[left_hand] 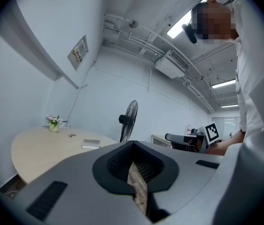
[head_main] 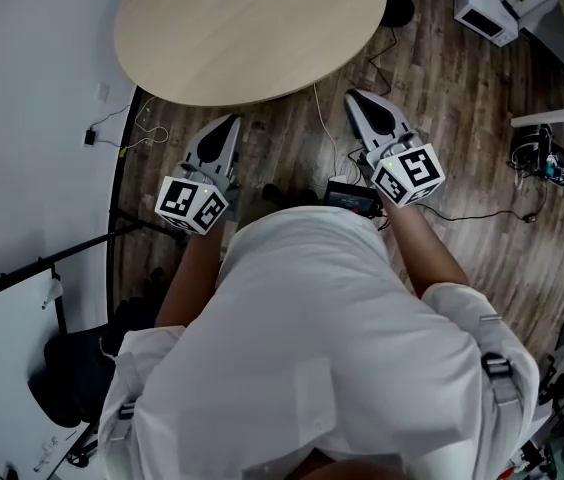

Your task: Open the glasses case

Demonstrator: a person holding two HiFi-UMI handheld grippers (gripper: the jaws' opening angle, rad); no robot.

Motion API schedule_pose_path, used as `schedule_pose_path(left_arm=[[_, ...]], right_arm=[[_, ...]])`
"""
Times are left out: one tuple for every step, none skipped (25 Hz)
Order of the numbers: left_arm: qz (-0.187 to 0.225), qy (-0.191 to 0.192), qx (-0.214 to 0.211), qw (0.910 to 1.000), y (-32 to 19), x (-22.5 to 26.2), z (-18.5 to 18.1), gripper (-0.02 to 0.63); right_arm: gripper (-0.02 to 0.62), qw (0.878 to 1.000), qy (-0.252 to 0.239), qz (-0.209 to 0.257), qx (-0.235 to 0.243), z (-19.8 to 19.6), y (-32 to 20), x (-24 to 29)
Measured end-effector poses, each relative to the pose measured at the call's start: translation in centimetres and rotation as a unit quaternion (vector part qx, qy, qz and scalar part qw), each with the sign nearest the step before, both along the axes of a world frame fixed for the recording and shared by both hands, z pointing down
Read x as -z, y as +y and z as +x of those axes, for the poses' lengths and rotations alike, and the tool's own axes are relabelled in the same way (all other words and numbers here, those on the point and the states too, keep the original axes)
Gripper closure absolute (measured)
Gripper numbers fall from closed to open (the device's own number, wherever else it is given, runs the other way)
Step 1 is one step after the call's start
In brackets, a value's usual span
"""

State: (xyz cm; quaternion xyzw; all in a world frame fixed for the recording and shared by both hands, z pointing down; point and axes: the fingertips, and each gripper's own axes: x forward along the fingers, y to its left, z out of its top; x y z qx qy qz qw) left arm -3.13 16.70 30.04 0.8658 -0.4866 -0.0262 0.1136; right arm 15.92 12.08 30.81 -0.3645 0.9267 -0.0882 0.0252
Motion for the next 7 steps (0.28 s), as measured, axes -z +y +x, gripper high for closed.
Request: schedule_pose_path(left_arm=[[0.0, 0.002, 0.001, 1.0, -0.11, 0.02, 0.05, 0.594], [-0.001, 0.005, 0.001, 1.0, -0.25, 0.03, 0.09, 0.594], [-0.001, 0.007, 0.002, 1.0, -0.42, 0.03, 0.12, 0.594], [-0.002, 0.007, 0.003, 1.0, -0.57, 0.02, 0.15, 0.594], [-0.002, 0.007, 0.004, 1.0, -0.69, 0.0, 0.16, 0.594], [-0.003, 0.007, 0.005, 1.0, -0.79, -0.02, 0.16, 0.594], [-0.004, 0.006, 0.006, 1.0, -0.88, -0.04, 0.16, 0.594]], right_arm=[[0.571, 1.0, 0.0, 0.0, 0.001, 0.09, -0.05, -0.04], [0.571, 1.0, -0.001, 0.001, 0.001, 0.18, -0.15, -0.07], [0.571, 1.0, -0.001, 0.002, 0.002, 0.27, -0.3, -0.08], [0.571, 1.0, -0.002, 0.003, 0.003, 0.33, -0.45, -0.11], [0.571, 1.0, -0.003, 0.003, 0.003, 0.37, -0.6, -0.16], [0.571, 1.0, -0.004, 0.004, 0.004, 0.39, -0.74, -0.22], [0.571, 1.0, -0.005, 0.005, 0.005, 0.41, -0.89, -0.3]])
